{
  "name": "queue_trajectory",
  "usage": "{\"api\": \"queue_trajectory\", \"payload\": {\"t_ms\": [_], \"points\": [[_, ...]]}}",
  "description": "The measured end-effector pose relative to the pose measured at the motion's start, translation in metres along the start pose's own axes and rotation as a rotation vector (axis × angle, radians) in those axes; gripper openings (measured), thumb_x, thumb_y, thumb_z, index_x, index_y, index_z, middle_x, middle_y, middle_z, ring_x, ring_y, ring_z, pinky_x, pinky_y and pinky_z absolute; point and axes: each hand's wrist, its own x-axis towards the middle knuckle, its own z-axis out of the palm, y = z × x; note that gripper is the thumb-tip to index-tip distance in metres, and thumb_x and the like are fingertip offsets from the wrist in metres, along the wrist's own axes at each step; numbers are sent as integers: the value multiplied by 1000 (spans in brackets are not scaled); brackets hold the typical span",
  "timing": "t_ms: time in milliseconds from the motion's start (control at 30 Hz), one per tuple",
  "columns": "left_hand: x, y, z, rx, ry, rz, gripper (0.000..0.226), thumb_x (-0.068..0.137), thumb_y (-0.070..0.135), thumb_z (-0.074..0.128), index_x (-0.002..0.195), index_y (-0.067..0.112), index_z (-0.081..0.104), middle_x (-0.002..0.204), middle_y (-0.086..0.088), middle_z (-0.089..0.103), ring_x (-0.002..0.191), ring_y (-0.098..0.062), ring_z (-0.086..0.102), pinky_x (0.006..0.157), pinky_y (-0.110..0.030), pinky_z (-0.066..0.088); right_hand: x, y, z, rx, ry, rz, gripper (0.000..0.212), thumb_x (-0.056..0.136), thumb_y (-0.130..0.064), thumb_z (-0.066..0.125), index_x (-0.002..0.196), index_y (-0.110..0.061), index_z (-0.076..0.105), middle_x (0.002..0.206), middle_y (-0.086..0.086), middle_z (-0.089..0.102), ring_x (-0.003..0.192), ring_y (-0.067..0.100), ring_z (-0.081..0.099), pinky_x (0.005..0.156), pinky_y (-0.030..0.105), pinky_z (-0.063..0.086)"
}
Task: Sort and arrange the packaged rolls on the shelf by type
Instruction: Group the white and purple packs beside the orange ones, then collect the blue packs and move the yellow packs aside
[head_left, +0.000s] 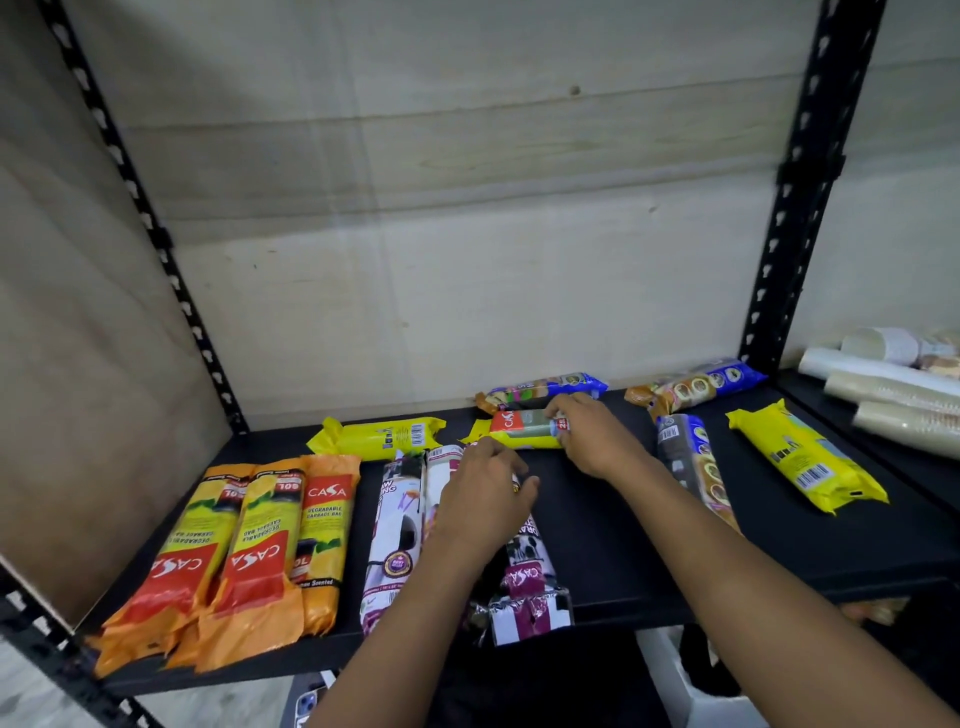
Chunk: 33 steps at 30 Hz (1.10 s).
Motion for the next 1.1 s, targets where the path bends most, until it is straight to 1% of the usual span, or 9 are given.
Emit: {"api": "queue_trajectory", "payload": {"t_ms": [100, 167, 333, 500, 633, 700, 800, 900, 1100], "points": [[3, 0, 0, 18, -21, 8, 25, 91, 42, 63, 100, 21, 70, 118, 3, 56, 118, -17, 48, 89, -38, 50, 1, -1, -1, 6, -24, 3, 38, 91, -6, 61, 124, -24, 54, 136, 6, 48, 119, 27, 49, 93, 37, 47], [10, 3, -2, 44, -43, 8, 26, 91, 44, 63, 100, 21, 71, 116, 0, 57, 116, -20, 50, 90, -39, 50, -3, -2, -7, 26, -26, -3, 37, 94, -14, 60, 129, -23, 53, 138, 8, 47, 121, 27, 49, 95, 38, 47], [65, 14, -13, 122, 16, 22, 32, 90, 38, 58, 112, 18, 69, 117, -10, 57, 114, -29, 52, 89, -42, 51, -31, 6, -41, 55, 152, 39, 42, 94, -30, 59, 134, -20, 51, 133, 6, 48, 124, 26, 47, 97, 41, 45], [122, 25, 2, 161, -14, 85, 33, 94, 32, 54, 122, 16, 65, 121, -10, 57, 113, -28, 53, 87, -43, 52, -81, 34, -61, -19, 245, 201, 47, 90, -40, 63, 133, -24, 52, 132, 4, 49, 124, 27, 43, 97, 43, 45], [148, 28, 22, 130, -128, 32, 43, 91, 26, 53, 133, 19, 58, 135, -8, 52, 120, -29, 53, 96, -44, 49, -112, 42, -61, -103, 260, 324, 58, 87, -48, 63, 138, -25, 48, 130, 7, 46, 121, 31, 40, 97, 42, 44], [157, 25, 31, 154, -156, 37, 42, 90, 27, 54, 131, 21, 61, 131, -8, 55, 116, -29, 56, 96, -44, 50, -121, 43, -58, -91, 241, 369, 58, 87, -50, 62, 136, -24, 47, 132, 8, 42, 123, 31, 36, 99, 42, 42], [165, 24, 37, 192, -194, 41, 33, 89, 29, 56, 119, 22, 68, 120, -8, 61, 103, -28, 60, 85, -40, 54, -128, 42, -51, 6, 218, 415, 59, 86, -51, 63, 134, -22, 47, 133, 8, 38, 124, 32, 35, 98, 41, 41], [172, 23, 39, 243, -221, 37, 29, 89, 29, 60, 116, 24, 69, 116, -6, 64, 99, -27, 62, 77, -35, 53, -129, 42, -47, 46, 222, 451, 58, 87, -49, 65, 134, -21, 46, 133, 10, 37, 124, 32, 35, 95, 39, 41], [181, 16, 43, 300, -211, 56, 29, 88, 31, 64, 114, 22, 71, 115, -5, 64, 100, -26, 61, 79, -37, 54, -127, 43, -48, 70, 201, 524, 61, 84, -44, 67, 135, -23, 42, 128, 13, 41, 119, 34, 41, 86, 40, 44]]}}
